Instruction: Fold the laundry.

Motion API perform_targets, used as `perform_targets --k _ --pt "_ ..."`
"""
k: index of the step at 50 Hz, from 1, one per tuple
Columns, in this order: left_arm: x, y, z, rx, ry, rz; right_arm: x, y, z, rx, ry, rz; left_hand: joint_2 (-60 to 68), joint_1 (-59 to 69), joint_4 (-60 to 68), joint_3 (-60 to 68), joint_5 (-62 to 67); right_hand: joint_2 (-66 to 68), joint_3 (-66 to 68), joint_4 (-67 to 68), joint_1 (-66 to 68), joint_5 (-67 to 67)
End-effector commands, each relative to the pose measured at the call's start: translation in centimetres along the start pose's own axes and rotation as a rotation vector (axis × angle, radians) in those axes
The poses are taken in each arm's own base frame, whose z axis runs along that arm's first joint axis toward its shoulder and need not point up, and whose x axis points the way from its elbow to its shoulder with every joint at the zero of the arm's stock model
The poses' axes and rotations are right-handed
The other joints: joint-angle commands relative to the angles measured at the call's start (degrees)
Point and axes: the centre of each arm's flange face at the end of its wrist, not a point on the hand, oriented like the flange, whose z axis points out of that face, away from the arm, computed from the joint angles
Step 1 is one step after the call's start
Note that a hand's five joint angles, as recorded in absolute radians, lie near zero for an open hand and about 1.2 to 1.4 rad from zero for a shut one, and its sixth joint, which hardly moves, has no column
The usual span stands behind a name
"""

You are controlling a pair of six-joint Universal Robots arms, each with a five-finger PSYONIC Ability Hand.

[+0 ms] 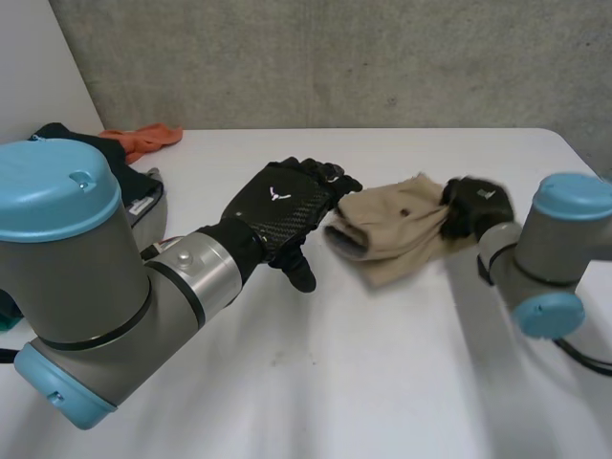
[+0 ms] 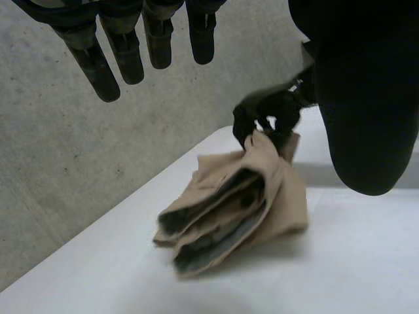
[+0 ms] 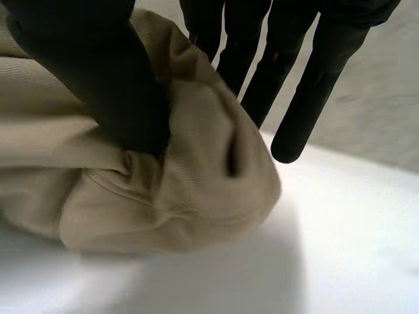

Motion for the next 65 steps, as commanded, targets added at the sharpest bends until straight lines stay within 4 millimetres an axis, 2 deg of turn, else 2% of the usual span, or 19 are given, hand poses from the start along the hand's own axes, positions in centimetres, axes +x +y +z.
perform_targets --k 1,3,13,19,24,27,32,33,34,35,36,44,47,54,57,61,62,63,65 --pt "-0.1 -0.3 0.2 0.017 -0.003 0.000 6.1 -1.4 4.8 0.100 0.176 -0.078 -1.6 -1.7 -1.7 -2.1 -2.8 13.8 15.0 11.3 18.7 18.3" --pt "-0.2 -0.5 0.3 0.026 -0.005 0.001 8.4 -1.7 6.2 0.120 0.241 -0.110 -1.6 -1.7 -1.7 -2.1 -2.8 13.8 15.0 11.3 18.7 18.3" --pt "-0.5 -1.2 0.8 0.048 -0.013 0.003 15.3 -1.2 9.8 0.099 0.380 -0.171 -1.4 -1.5 -1.5 -1.9 -2.6 13.8 15.0 11.3 18.7 18.3" --pt "-0.3 -1.0 0.9 0.045 -0.005 -0.010 17.7 -2.2 10.1 0.127 0.444 -0.224 -1.4 -1.5 -1.5 -1.9 -2.6 13.8 15.0 11.3 18.7 18.3" --pt "-0.2 -1.0 1.1 0.046 -0.002 -0.013 22.0 -2.4 9.7 0.111 0.584 -0.324 -1.2 -1.3 -1.3 -1.8 -2.4 13.8 15.0 11.3 18.7 18.3" --pt "-0.1 -1.0 1.2 0.047 -0.001 -0.012 23.4 -2.4 9.5 0.109 0.611 -0.328 -1.2 -1.3 -1.3 -1.8 -2.4 13.8 15.0 11.3 18.7 18.3" --pt "-0.1 -1.0 1.4 0.048 0.000 -0.012 23.9 -2.4 9.4 0.111 0.609 -0.330 -1.2 -1.3 -1.3 -1.8 -2.4 13.8 15.0 11.3 18.7 18.3" --pt "-0.1 -1.0 1.5 0.048 0.000 -0.012 23.9 -2.3 9.4 0.106 0.607 -0.329 -1.2 -1.3 -1.3 -1.8 -2.4 9.7 10.9 7.2 14.6 14.2" --pt "-0.2 -1.0 1.5 0.048 0.000 -0.012 23.9 -2.1 9.4 0.102 0.606 -0.328 -1.2 -1.3 -1.3 -1.8 -2.4 -12.0 -10.8 -14.5 -7.1 -7.5" --pt "-0.1 -1.0 1.5 0.046 0.001 -0.012 23.9 -2.0 9.4 0.099 0.605 -0.328 -1.2 -1.3 -1.3 -1.8 -2.4 -47.2 -45.9 -49.7 -42.3 -42.7" --pt "-0.2 -1.0 1.5 0.049 0.000 -0.013 23.9 -1.9 9.4 0.095 0.603 -0.327 -1.2 -1.3 -1.3 -1.8 -2.4 -56.2 -55.0 -58.7 -51.3 -51.7" --pt "-0.1 -0.6 1.4 0.033 0.000 -0.030 25.3 -0.9 8.6 0.049 0.640 -0.316 -1.2 -1.3 -1.3 -1.8 -2.4 -56.2 -55.0 -58.7 -51.3 -51.7" --pt "0.0 -0.5 1.3 0.027 0.002 -0.036 26.0 -2.1 7.9 0.054 0.693 -0.324 -1.2 -1.3 -1.3 -1.8 -2.4 -56.2 -55.0 -58.7 -51.3 -51.7" --pt "-0.1 -0.6 1.1 0.028 -0.002 -0.037 24.1 -7.5 6.5 0.221 0.712 -0.468 -1.2 -1.3 -1.3 -1.8 -2.4 -56.2 -55.0 -58.7 -51.3 -51.7" --pt "0.0 -0.7 0.9 0.029 -0.002 -0.040 21.7 -10.2 5.5 0.353 0.669 -0.556 -1.4 -1.5 -1.5 -1.9 -2.6 -56.2 -55.0 -58.7 -51.3 -51.7" --pt "-0.2 -1.6 0.4 0.051 -0.014 -0.033 15.5 -13.0 3.9 0.511 0.499 -0.612 -1.4 -1.5 -1.5 -1.9 -2.6 -56.2 -55.0 -58.7 -51.3 -51.7" --pt "-0.4 -1.8 0.3 0.057 -0.021 -0.031 14.0 -13.1 3.5 0.530 0.457 -0.617 -1.4 -1.5 -1.5 -1.9 -2.6 -56.2 -55.0 -58.7 -51.3 -51.7" --pt "-0.7 -2.3 0.0 0.073 -0.036 -0.026 11.2 -13.5 2.4 0.560 0.371 -0.633 -1.4 -1.5 -1.5 -1.9 -2.6 -56.2 -55.0 -58.7 -51.3 -51.7" --pt "-1.3 -2.8 -0.2 0.088 -0.065 -0.022 8.6 -13.2 1.2 0.567 0.277 -0.639 -1.2 -1.3 -1.3 -1.8 -2.4 -56.2 -55.0 -58.7 -51.3 -51.7"
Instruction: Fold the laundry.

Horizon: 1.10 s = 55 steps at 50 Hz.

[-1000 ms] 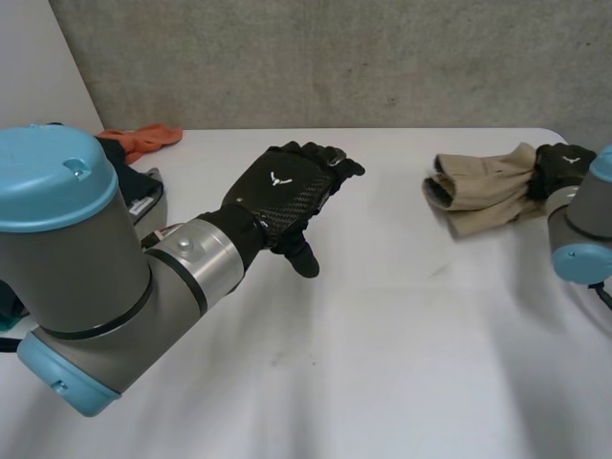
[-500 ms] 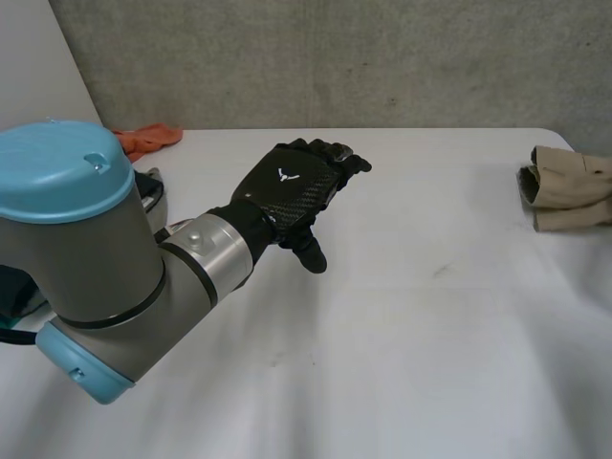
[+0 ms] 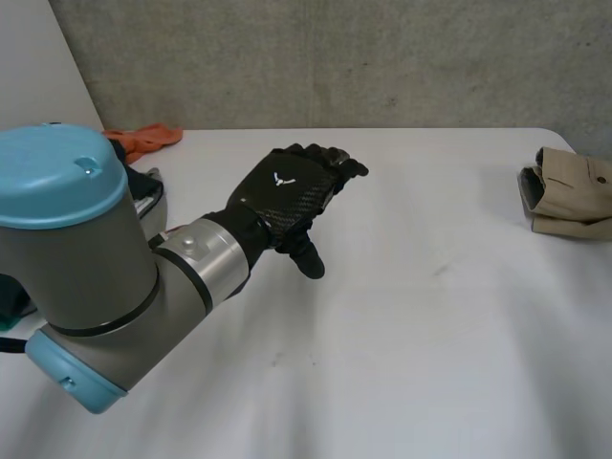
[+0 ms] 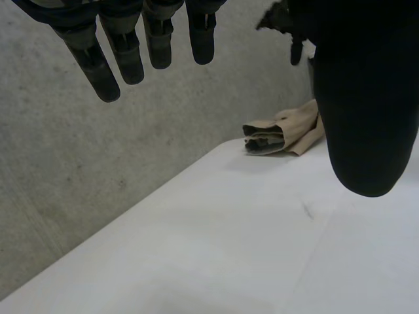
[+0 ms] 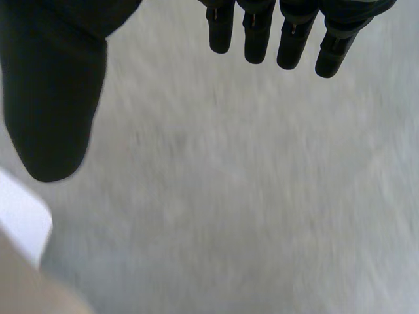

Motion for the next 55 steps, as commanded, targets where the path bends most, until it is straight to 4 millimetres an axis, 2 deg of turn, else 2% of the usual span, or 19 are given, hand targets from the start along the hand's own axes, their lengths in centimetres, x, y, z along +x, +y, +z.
perform_targets --k 1,4,5,7,8,13,15,18,23,27,30,33,34,36,41,42,46,49,55 --pt "-1.6 -2.0 -0.9 0.056 -0.080 0.018 -5.0 -9.4 -7.8 0.246 -0.319 0.068 -1.2 -1.3 -1.3 -1.8 -2.4 -2.5 -2.4 -2.6 -3.6 -3.0" --pt "-5.0 -3.0 -1.2 0.098 -0.233 0.041 -6.4 -10.4 -10.6 0.256 -0.444 0.106 -1.4 -1.5 -1.5 -1.9 -2.6 -2.5 -2.4 -2.6 -3.6 -3.0" --pt "-6.9 -3.6 -1.5 0.122 -0.314 0.051 -7.7 -10.9 -13.2 0.246 -0.559 0.140 -1.4 -1.5 -1.5 -1.9 -2.6 -2.5 -2.4 -2.6 -3.6 -3.0" --pt "-8.8 -4.1 -1.8 0.147 -0.392 0.062 -8.5 -11.6 -15.3 0.228 -0.659 0.170 -1.4 -1.5 -1.5 -1.9 -2.6 -2.5 -2.4 -2.6 -3.6 -3.0" --pt "-10.0 -4.4 -1.9 0.157 -0.439 0.076 -9.0 -12.6 -17.7 0.199 -0.769 0.192 -1.4 -1.5 -1.5 -1.9 -2.6 -2.5 -2.4 -2.6 -3.6 -3.0" --pt "-17.8 -2.5 -3.1 0.059 -0.667 0.244 -8.5 -14.3 -23.3 0.021 -1.035 0.224 -1.5 -1.7 -1.6 -2.1 -2.7 -2.5 -2.4 -2.6 -3.6 -3.0" --pt "-21.1 -0.5 -3.5 -0.044 -0.739 0.342 -8.5 -14.0 -25.5 -0.089 -1.126 0.213 -1.5 -1.7 -1.6 -2.1 -2.7 -2.5 -2.4 -2.6 -3.6 -3.0" --pt "-24.1 2.3 -3.6 -0.165 -0.781 0.431 -8.2 -13.5 -27.4 -0.171 -1.192 0.177 -1.4 -1.5 -1.5 -1.9 -2.6 -2.5 -2.4 -2.6 -3.6 -3.0" --pt "-31.7 8.6 -4.6 -0.382 -0.884 0.590 -8.2 -12.3 -28.5 -0.197 -1.197 0.135 -1.5 -1.7 -1.6 -2.1 -2.7 -2.5 -2.4 -2.6 -3.6 -3.0" --pt "-34.0 13.1 -4.5 -0.496 -0.861 0.621 -8.2 -11.8 -28.7 -0.203 -1.186 0.127 -1.2 -1.3 -1.3 -1.8 -2.4 -2.5 -2.4 -2.6 -3.6 -3.0" --pt "-34.5 14.5 -4.1 -0.513 -0.850 0.617 -8.3 -11.5 -28.9 -0.204 -1.178 0.128 2.5 2.3 2.4 1.9 1.3 -2.5 -2.4 -2.6 -3.6 -3.0" --pt "-35.1 14.8 -3.9 -0.502 -0.857 0.607 -8.3 -11.2 -28.9 -0.204 -1.164 0.124 24.5 24.3 24.4 23.9 23.3 -2.5 -2.4 -2.6 -3.6 -3.0" --pt "-35.1 14.6 -3.7 -0.485 -0.854 0.601 -8.3 -11.1 -28.7 -0.199 -1.148 0.120 43.2 43.1 43.1 42.6 42.0 -2.5 -2.4 -2.6 -3.6 -3.0" --pt "-35.0 14.3 -3.4 -0.461 -0.851 0.591 -8.3 -11.0 -28.4 -0.198 -1.125 0.113 66.0 65.8 65.9 65.4 64.8 -2.5 -2.4 -2.6 -3.6 -3.0" --pt "-33.6 11.4 -2.2 -0.328 -0.873 0.547 -7.8 -11.0 -27.1 -0.183 -1.015 0.083 68.4 68.3 68.3 67.9 67.2 -2.5 -2.4 -2.6 -3.6 -3.0" --pt "-32.2 8.9 -1.8 -0.244 -0.868 0.517 -7.5 -11.3 -26.5 -0.167 -0.964 0.072 68.4 68.3 68.3 67.9 67.2 -2.5 -2.4 -2.6 -3.6 -3.0" --pt "-27.9 4.3 -1.3 -0.078 -0.817 0.407 -6.6 -11.8 -24.9 -0.149 -0.830 0.055 68.4 68.3 68.3 67.9 67.2 -2.5 -2.4 -2.6 -3.6 -3.0" --pt "-25.0 2.1 -0.9 0.005 -0.770 0.342 -6.2 -11.9 -24.2 -0.157 -0.762 0.060 68.4 68.3 68.3 67.9 67.2 -2.5 -2.4 -2.6 -3.6 -3.0" --pt "-15.1 -2.8 0.4 0.189 -0.556 0.166 -5.0 -12.9 -22.9 -0.163 -0.658 0.103 68.4 68.3 68.3 67.9 67.2 -2.5 -2.4 -2.6 -3.6 -3.0"
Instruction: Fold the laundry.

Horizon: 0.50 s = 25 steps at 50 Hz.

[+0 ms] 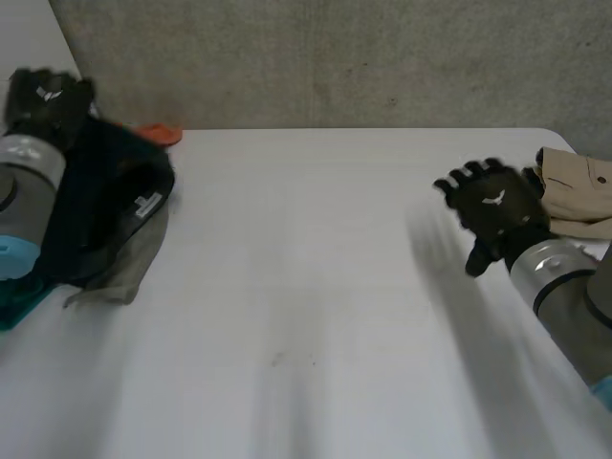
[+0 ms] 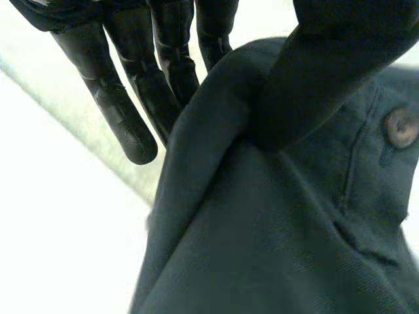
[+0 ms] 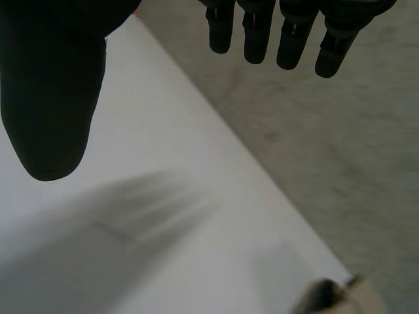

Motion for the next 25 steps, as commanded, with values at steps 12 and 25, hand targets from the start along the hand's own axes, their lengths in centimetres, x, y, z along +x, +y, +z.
perform_targets --k 12,25 --pt "19.6 -9.5 -10.1 0.099 0.465 -0.440 1.8 -1.0 0.1 0.006 0.113 0.101 12.8 28.2 11.5 11.8 14.7 -2.5 -2.4 -2.6 -3.6 -3.0" --pt "24.6 -8.7 -13.2 0.069 0.583 -0.419 3.8 -0.2 0.4 -0.026 0.151 0.176 -56.6 -41.3 -58.0 -57.6 -54.8 -2.5 -2.4 -2.6 -3.6 -3.0"
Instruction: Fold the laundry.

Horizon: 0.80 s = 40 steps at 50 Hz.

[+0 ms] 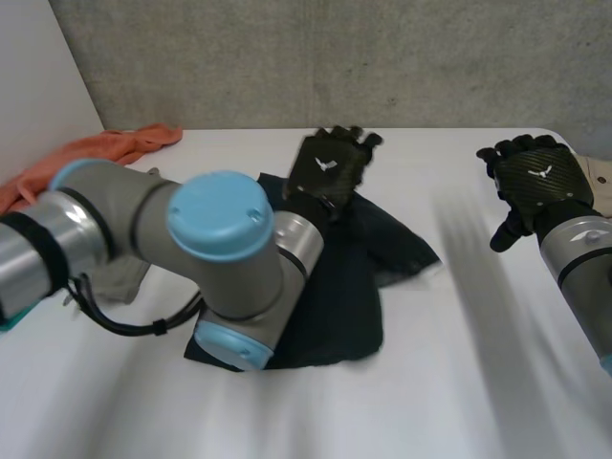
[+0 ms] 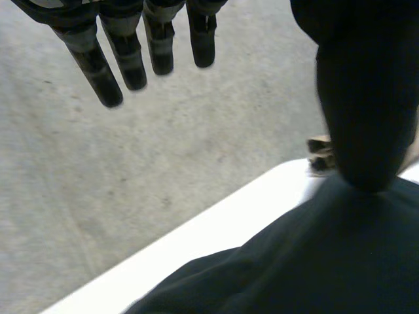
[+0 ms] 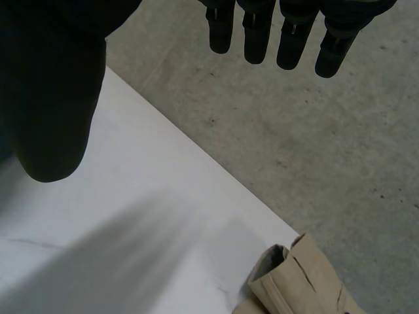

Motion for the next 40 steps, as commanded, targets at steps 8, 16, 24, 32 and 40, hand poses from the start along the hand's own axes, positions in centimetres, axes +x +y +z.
perform_targets --k 8,16,24,32,40 --pt "-5.2 -5.4 -7.4 -0.052 -0.115 0.146 -0.3 -1.8 -2.5 -0.089 -0.145 0.027 -2.1 -1.1 -1.8 -2.3 -2.2 -2.5 -2.4 -2.6 -3.6 -3.0" --pt "-5.6 -3.4 -13.6 -0.182 -0.111 0.310 -3.2 -0.6 -6.9 -0.374 -0.454 0.117 0.5 1.5 0.7 0.2 0.3 3.5 3.6 3.4 2.4 3.0" --pt "-6.2 1.5 -16.8 -0.402 -0.070 0.408 -8.1 1.1 -7.9 -0.328 -0.592 0.085 4.5 5.5 4.8 4.3 4.4 7.8 8.0 7.8 6.7 7.4" --pt "-6.9 5.3 -15.3 -0.508 -0.044 0.388 -10.6 3.0 -7.2 -0.282 -0.586 0.090 14.6 15.6 14.8 14.4 14.4 12.9 13.0 12.8 11.8 12.4" --pt "-6.7 7.6 -13.9 -0.551 0.001 0.375 -12.2 4.1 -6.3 -0.233 -0.542 0.054 21.0 22.0 21.2 20.7 20.8 19.8 19.9 19.7 18.7 19.3"
